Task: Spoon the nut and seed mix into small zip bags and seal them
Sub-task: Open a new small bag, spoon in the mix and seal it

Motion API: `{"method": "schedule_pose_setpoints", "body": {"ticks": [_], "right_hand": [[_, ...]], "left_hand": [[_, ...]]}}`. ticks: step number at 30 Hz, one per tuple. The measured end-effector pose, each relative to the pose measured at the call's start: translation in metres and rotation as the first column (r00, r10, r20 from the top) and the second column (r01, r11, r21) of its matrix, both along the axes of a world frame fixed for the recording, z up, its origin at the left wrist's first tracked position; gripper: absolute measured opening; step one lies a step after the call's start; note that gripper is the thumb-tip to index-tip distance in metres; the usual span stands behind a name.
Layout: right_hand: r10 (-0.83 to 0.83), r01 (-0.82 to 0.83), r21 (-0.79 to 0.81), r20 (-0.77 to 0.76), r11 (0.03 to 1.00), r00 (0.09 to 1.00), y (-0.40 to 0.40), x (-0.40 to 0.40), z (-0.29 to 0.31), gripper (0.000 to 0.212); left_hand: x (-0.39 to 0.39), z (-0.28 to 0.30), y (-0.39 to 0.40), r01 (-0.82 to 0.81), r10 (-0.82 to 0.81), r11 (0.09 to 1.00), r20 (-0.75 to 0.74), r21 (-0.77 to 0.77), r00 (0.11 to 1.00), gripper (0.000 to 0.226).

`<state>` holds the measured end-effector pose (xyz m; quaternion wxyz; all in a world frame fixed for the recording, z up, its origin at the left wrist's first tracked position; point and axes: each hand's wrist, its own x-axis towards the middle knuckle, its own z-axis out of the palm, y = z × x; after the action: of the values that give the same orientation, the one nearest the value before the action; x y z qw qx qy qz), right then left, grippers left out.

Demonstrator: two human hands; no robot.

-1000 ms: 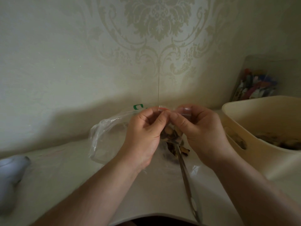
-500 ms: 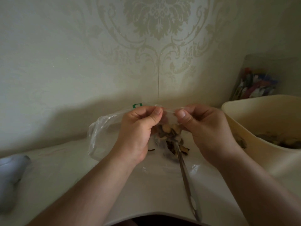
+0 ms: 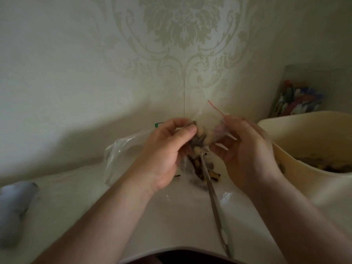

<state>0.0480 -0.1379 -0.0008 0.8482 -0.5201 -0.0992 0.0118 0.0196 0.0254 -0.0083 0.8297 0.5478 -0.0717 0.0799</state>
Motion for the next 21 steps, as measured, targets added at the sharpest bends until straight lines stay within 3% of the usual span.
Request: {"method": "schedule_pose_setpoints", "body": {"ticks": [3,6,9,11,17,19,21], "right_hand": [[0.138,-0.136,-0.097,0.017,0.986,0.99,0.0,-0.006,0.001,0.035],[0.178,-0.173,-0.17,0.012,0.97,0.984,0.002,-0.014,0.008,0.037],[0.15,-0.149,-0.124,0.002,0.981,0.989,0.001,-0.02,0.019,0.028],[0.138,-0.138,-0.045,-0.017,0.989,0.99,-0.002,-0.026,0.028,0.019],[0.165,-0.159,0.084,-0.062,0.984,0.984,-0.034,-0.05,0.062,0.029],[0.125,-0.122,0.068,-0.035,0.99,0.992,-0.053,-0.053,0.073,0.03],[0.061,-0.061,0.021,-0.005,0.998,0.998,-0.075,-0.05,0.084,0.029]], "left_hand": [[-0.004,0.013,-0.001,-0.021,0.011,0.986,0.058,0.168,0.998,0.017],[-0.008,0.032,-0.003,-0.074,0.045,0.941,0.095,0.331,0.994,0.045],[-0.012,0.05,-0.004,-0.162,0.154,0.947,0.048,0.278,0.987,0.058],[-0.018,0.061,-0.01,-0.112,0.113,0.975,0.004,0.192,0.994,0.048],[-0.025,0.091,-0.042,-0.134,0.135,0.983,0.001,0.124,0.991,0.015],[-0.024,0.099,-0.059,-0.105,0.104,0.986,0.012,0.128,0.994,0.012],[-0.022,0.106,-0.08,-0.016,0.011,0.988,0.03,0.156,0.999,0.025]]}}
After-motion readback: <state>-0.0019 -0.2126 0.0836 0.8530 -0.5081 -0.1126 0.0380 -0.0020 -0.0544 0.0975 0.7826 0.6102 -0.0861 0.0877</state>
